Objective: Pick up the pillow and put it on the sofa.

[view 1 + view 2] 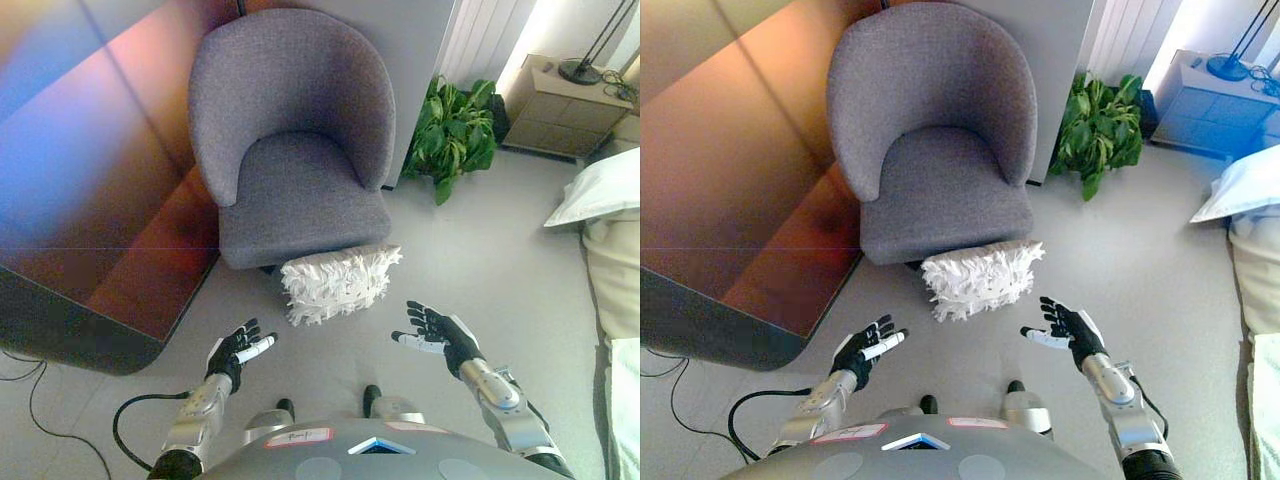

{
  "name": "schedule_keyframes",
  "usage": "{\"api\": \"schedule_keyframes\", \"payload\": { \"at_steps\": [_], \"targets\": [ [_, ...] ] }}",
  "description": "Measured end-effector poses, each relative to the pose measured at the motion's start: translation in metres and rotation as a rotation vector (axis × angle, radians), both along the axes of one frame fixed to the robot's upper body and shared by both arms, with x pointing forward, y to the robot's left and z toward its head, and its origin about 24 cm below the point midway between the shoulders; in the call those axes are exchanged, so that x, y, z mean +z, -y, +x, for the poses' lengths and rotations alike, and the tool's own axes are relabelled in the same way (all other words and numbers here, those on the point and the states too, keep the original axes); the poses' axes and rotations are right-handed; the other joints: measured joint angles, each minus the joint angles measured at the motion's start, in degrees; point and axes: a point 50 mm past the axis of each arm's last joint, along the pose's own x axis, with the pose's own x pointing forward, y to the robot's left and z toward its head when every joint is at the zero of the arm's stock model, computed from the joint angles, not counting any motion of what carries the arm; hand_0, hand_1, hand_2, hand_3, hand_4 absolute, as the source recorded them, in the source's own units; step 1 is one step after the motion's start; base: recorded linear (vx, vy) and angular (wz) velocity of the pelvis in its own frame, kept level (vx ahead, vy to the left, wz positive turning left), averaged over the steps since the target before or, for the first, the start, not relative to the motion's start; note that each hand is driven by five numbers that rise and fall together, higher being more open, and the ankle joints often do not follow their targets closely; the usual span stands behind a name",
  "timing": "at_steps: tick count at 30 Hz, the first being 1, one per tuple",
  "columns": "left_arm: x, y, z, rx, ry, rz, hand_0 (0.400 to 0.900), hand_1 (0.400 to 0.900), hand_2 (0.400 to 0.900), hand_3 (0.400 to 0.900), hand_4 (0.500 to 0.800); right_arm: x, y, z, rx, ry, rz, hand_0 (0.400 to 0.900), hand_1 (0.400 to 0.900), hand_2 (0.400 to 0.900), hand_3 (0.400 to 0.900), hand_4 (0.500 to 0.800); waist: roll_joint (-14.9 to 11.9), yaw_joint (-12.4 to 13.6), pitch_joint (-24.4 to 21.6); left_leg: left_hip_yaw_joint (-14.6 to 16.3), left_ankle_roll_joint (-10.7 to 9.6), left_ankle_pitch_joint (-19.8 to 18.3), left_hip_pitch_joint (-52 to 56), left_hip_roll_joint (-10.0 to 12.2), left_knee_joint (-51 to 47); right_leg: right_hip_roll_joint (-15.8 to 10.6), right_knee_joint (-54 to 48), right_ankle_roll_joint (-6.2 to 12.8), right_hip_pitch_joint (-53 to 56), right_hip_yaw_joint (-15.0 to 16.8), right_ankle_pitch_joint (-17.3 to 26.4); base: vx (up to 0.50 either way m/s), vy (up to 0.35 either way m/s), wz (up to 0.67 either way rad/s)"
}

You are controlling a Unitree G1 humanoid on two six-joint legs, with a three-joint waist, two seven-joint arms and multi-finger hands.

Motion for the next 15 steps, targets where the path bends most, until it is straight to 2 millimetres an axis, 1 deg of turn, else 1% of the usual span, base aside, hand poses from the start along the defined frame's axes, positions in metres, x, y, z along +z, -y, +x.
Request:
{"api": "schedule_keyframes", "payload": {
  "at_steps": [5,7,9,10,11,12,13,14,15],
  "targets": [
    [0.0,0.0,0.001,0.0,0.003,-0.001,0.9,0.9,0.9,0.9,0.8,0.0,0.001,0.0,0.002,0.001,-0.003,0.9,0.9,0.9,0.9,0.8,0.56,-0.03,0.7,-0.8,-0.54,-0.25,-1.19,0.53,1.0,0.68,0.15,-0.35,-0.43,0.12,-0.23,-0.01,-0.118,-0.04],
    [0.001,0.0,0.005,0.001,0.013,-0.001,0.9,0.9,0.9,0.9,0.8,0.001,0.001,0.002,0.005,0.006,-0.007,0.9,0.9,0.9,0.9,0.8,0.59,0.13,1.63,-0.99,-1.11,-0.79,-2.34,0.84,3.3,1.36,0.15,-0.71,-0.9,1.21,-0.45,-0.05,-0.137,-0.1],
    [0.004,0.001,0.012,0.001,0.032,-0.008,0.9,0.9,0.9,0.9,0.8,0.005,0.003,0.008,0.014,0.025,-0.014,0.9,0.9,0.9,0.9,0.8,0.72,0.5,3.8,-1.12,-2.14,-2.49,-5.16,1.58,8.59,2.66,1.41,-1.54,-2.1,2.81,-0.79,-0.01,-0.091,0.03],
    [0.005,0.002,0.018,0.0,0.043,-0.012,0.9,0.9,0.9,0.9,0.8,0.006,0.004,0.012,0.017,0.036,-0.018,0.9,0.9,0.9,0.9,0.8,0.38,0.52,5.04,-1.35,-2.2,-2.89,-6.87,1.27,11.79,2.4,1.74,-2.17,-2.46,3.19,-0.87,0.06,-0.037,-0.05],
    [0.007,0.003,0.023,-0.005,0.057,-0.014,0.9,0.9,0.9,0.9,0.8,0.008,0.004,0.017,0.021,0.048,-0.022,0.9,0.9,0.9,0.9,0.8,-0.14,0.74,6.48,-1.36,-2.2,-2.88,-8.71,1.03,15.3,2.41,2.2,-2.29,-2.68,3.36,-0.91,0.08,-0.008,-0.09],
    [0.008,0.005,0.028,-0.011,0.068,-0.02,0.9,0.9,0.9,0.9,0.8,0.011,0.005,0.021,0.022,0.062,-0.028,0.9,0.9,0.9,0.9,0.8,-0.62,1.38,7.82,-1.34,-2.18,-2.85,-10.26,0.77,18.77,2.25,2.57,-2.73,-2.84,3.63,-0.81,0.13,0.006,-0.1],
    [0.008,0.008,0.03,-0.021,0.072,-0.028,0.9,0.9,0.9,0.9,0.8,0.012,0.006,0.023,0.018,0.071,-0.037,0.9,0.9,0.9,0.9,0.8,-0.91,1.47,8.37,-2.12,-2.07,-2.59,-11.55,0.46,21.18,2.02,2.67,-2.98,-3.03,3.71,-0.7,0.16,0.018,-0.11],
    [0.008,0.011,0.03,-0.026,0.072,-0.04,0.9,0.9,0.9,0.9,0.8,0.013,0.008,0.025,0.016,0.079,-0.047,0.9,0.9,0.9,0.9,0.8,-1.18,1.6,8.54,-2.53,-1.71,-2.24,-13.12,0.0,23.18,1.65,2.1,-3.02,-3.24,3.81,-0.69,0.2,0.04,-0.15],
    [0.007,0.016,0.031,-0.025,0.073,-0.054,0.9,0.9,0.9,0.9,0.8,0.016,0.01,0.028,0.017,0.089,-0.059,0.9,0.9,0.9,0.9,0.8,-1.18,1.46,8.58,-2.6,-0.83,-2.1,-13.71,-0.9,22.69,0.76,1.99,-3.0,-4.0,3.98,-0.69,0.22,0.062,-0.16]
  ]
}}
